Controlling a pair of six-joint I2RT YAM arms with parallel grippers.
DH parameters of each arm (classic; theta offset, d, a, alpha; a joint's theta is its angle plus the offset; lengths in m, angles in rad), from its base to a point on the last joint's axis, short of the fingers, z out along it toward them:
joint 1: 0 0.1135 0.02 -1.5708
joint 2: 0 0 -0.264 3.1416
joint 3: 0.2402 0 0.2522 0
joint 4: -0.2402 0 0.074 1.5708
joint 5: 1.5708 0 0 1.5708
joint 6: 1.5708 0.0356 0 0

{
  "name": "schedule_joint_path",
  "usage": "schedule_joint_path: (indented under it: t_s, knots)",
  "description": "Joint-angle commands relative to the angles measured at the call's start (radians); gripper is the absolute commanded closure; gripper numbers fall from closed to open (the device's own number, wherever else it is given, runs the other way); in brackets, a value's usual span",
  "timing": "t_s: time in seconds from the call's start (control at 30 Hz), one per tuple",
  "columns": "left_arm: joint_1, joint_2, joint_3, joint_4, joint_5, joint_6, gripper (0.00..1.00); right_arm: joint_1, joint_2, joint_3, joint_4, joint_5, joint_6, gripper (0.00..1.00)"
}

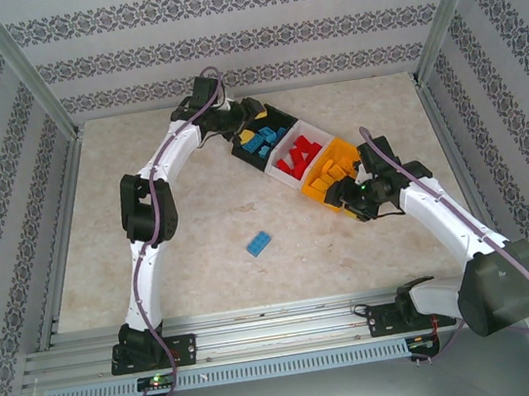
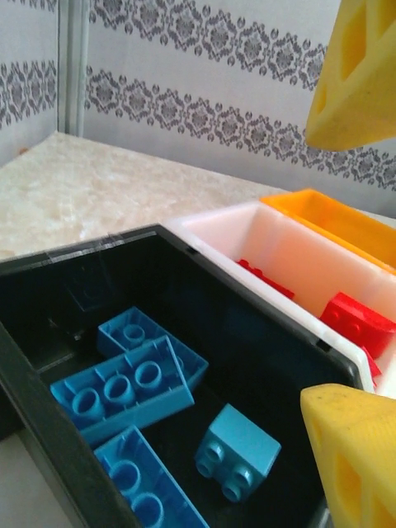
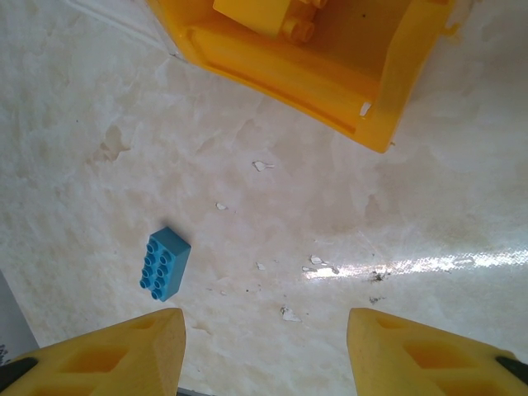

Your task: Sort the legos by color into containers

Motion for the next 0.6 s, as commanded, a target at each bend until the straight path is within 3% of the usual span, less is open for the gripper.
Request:
schedule_joint_path:
  t_s: [0.0, 0.17, 0.3, 0.43, 0.57]
  knots:
    - [-0.007, -0.081, 0.013, -0.119, -0.014, 0.148, 0.19, -0.010, 0.007, 0.015, -0.012, -0.024, -0.025, 0.45]
    - [-0.012, -0.154, 0.002, -0.269, -0.048, 0.334, 0.00, -0.010, 0.002, 0.018, -0.014, -0.024, -0.027, 0.45]
    - [-0.038, -0.222, -0.016, -0.420, -0.135, 0.522, 0.00, -0.011, -0.005, 0.014, -0.016, -0.021, -0.030, 0.45]
    - [-0.117, -0.295, -0.074, -0.580, -0.302, 0.755, 0.00, -0.010, -0.006, 0.012, -0.022, -0.022, -0.037, 0.45]
    - [-0.205, -0.414, -0.284, -0.557, -0.450, 0.886, 0.00, -0.012, 0.001, 0.015, -0.023, -0.023, -0.042, 0.45]
